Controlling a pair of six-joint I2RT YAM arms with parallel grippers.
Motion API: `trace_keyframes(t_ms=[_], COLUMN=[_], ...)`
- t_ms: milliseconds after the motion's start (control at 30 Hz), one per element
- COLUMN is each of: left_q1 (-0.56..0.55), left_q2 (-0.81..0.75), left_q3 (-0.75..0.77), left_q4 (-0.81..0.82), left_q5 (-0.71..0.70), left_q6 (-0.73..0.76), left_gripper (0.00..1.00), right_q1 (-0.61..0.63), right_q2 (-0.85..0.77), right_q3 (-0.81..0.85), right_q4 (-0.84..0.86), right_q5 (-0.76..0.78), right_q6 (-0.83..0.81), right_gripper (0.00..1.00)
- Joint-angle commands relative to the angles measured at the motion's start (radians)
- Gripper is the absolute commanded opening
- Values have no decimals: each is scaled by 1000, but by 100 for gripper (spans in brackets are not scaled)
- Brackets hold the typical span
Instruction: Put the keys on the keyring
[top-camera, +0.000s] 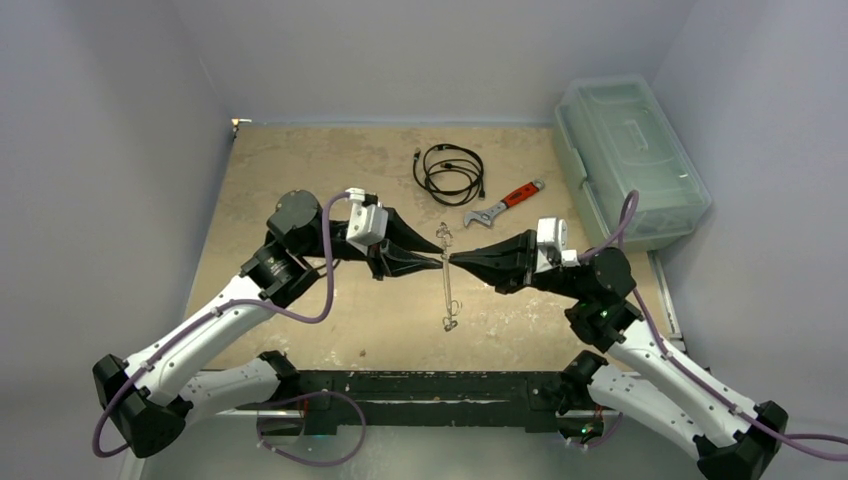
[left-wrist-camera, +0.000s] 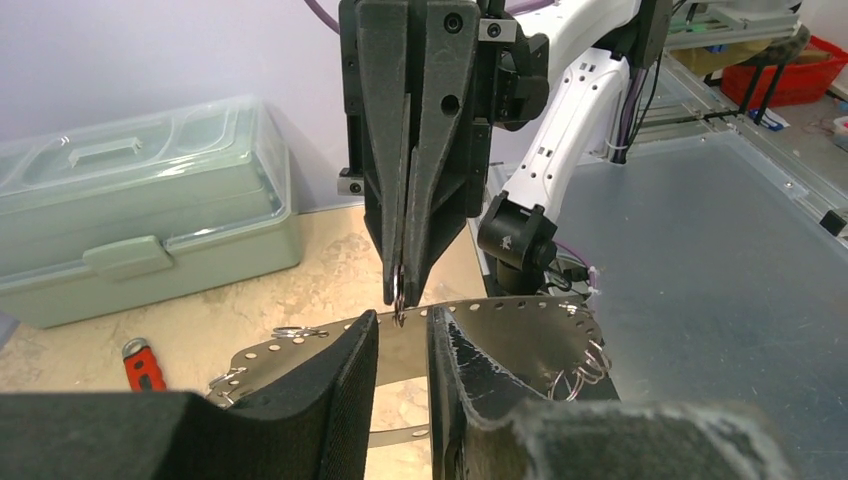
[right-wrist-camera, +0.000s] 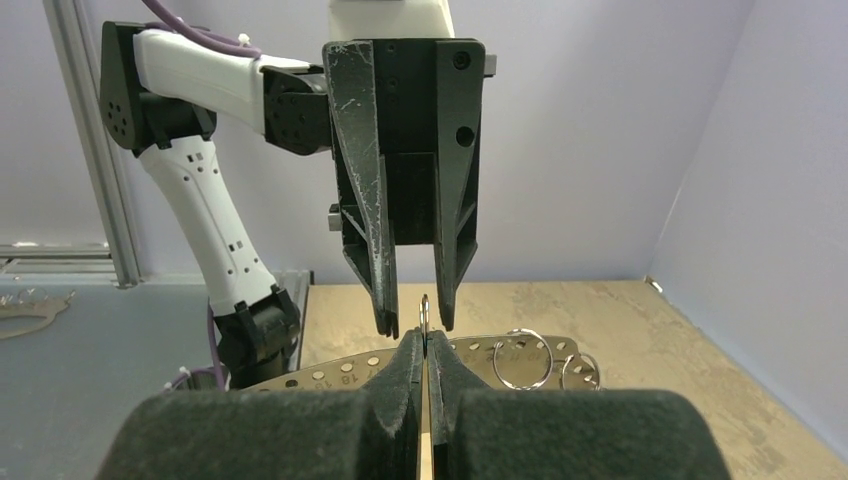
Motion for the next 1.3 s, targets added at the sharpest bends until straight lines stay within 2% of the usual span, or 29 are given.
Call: trace_keyframes(t_ms=[0,167,467,600,800,933,1033,1267], left_q1=[-4,-5,-4,-5,-5,-5,-4,-3], left_q2=[6,11,13,18,13,8,-4,-32], left_q3=[-6,-13,-14,-13,-7,10,13,18], left_q4=[63,71,54,53,35,-5,-19,-69], left_q5=[19,18,3,6,-22,-52,-68,-78], left_q6=[-21,-27,-16,-19,-17,-6,4,39], left_gripper=[22,18,17,10,15,31,38,38], right_q1=[4,4,4,3,3,3,2,4], right_q2=[10,25,39,50,45,41,35,20], right_q3=[5,2,-6,-9,-28,-33,-37,-37], right_q4=[79,103,158,176,218,221,217,208], right_q5=[-17,-21,-29,-29,-35,-33,-31,-19], right_q6=[19,27,53,64,84,85,87,85], right_gripper=[0,0,0,0,0,0,0,0])
